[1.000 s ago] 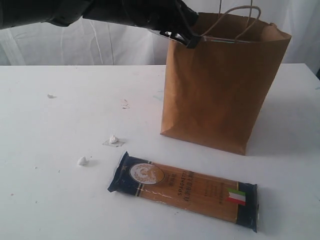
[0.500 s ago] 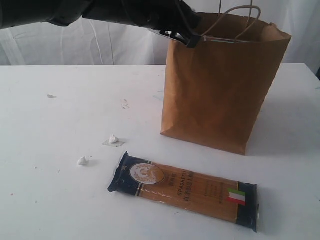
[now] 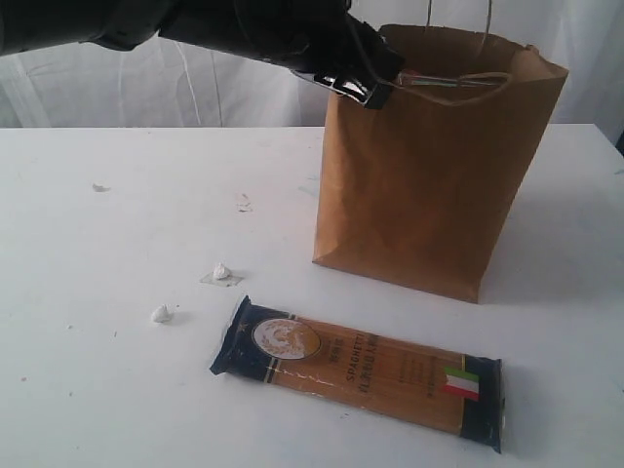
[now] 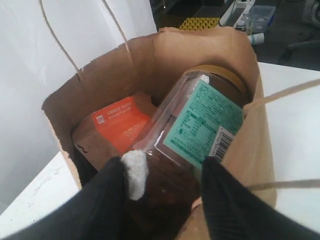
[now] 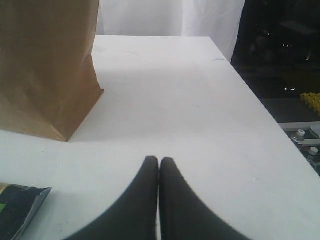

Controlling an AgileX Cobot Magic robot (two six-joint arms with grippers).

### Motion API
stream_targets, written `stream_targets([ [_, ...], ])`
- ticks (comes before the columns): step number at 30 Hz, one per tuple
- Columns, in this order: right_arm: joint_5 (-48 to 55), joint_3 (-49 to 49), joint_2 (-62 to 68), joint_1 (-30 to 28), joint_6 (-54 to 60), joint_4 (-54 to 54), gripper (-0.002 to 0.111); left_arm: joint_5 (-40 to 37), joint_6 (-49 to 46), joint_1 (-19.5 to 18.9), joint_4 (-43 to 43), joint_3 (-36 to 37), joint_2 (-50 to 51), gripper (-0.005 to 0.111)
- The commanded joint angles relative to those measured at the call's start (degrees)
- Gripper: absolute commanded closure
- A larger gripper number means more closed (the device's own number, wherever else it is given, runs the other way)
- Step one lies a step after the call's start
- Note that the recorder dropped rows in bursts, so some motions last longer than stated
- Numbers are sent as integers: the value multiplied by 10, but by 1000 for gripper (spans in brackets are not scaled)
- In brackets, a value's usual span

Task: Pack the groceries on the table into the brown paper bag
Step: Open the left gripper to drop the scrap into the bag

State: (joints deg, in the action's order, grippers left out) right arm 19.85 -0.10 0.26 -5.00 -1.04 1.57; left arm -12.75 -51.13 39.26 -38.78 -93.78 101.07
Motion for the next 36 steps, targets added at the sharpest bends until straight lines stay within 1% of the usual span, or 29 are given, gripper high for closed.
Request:
stream_targets([
  [1,-2,1,-3,-2,-2,2,108,-7,-2,1,-8,-3,-3,96],
  [2,-2,1,-3,-2,-2,2,108,0,-2,1,-8,-3,-3,103],
  [3,-2,1,-3,-2,-2,2,108,6,-2,1,-4,-3,-3,102],
  [4,-2,1,-3,-2,-2,2,108,7,-2,1,0,-3,-3,97],
  [5,-2,1,-3,-2,-2,2,108,7,-2,1,1,-3,-3,88],
  [7,-2,1,-3,-2,-2,2,108,7,-2,1,3,-3,-3,62],
  [8,-2,1,-3,-2,-2,2,108,7,-2,1,3,-3,-3,51],
  [9,-2,1,-3,-2,-2,2,108,7,-2,1,3,-3,-3,42],
  [11,-2,1,-3,-2,-2,2,108,7,-2,1,3,-2,-3,35],
  [12,-2,1,-3,-2,-2,2,108,7,-2,1,3,-2,-3,35],
  [14,-2,1,-3,-2,-2,2,108,7,-2,1,3,-2,-3,40],
  [16,-2,1,-3,-2,-2,2,108,9,-2,1,3,-2,-3,50],
  [17,-2,1,-3,-2,-2,2,108,10,-1,1,3,-2,-3,57],
  [21,-2,1,-3,-2,-2,2,108,16,-1,1,3,-2,-3,77],
  [25,-2,1,-3,-2,-2,2,108,27,-3,1,4,-2,-5,103],
  [26,-2,1,-3,-2,-2,2,108,40,-6,1,7,-2,-6,107],
  [29,-2,1,-3,-2,-2,2,108,44,-15,1,17,-2,-19,107],
  [31,-2,1,-3,-2,-2,2,108,15,-15,1,34,-2,-42,107],
  [36,-2,1,-3,-2,-2,2,108,-145,-14,1,35,-2,-138,107],
])
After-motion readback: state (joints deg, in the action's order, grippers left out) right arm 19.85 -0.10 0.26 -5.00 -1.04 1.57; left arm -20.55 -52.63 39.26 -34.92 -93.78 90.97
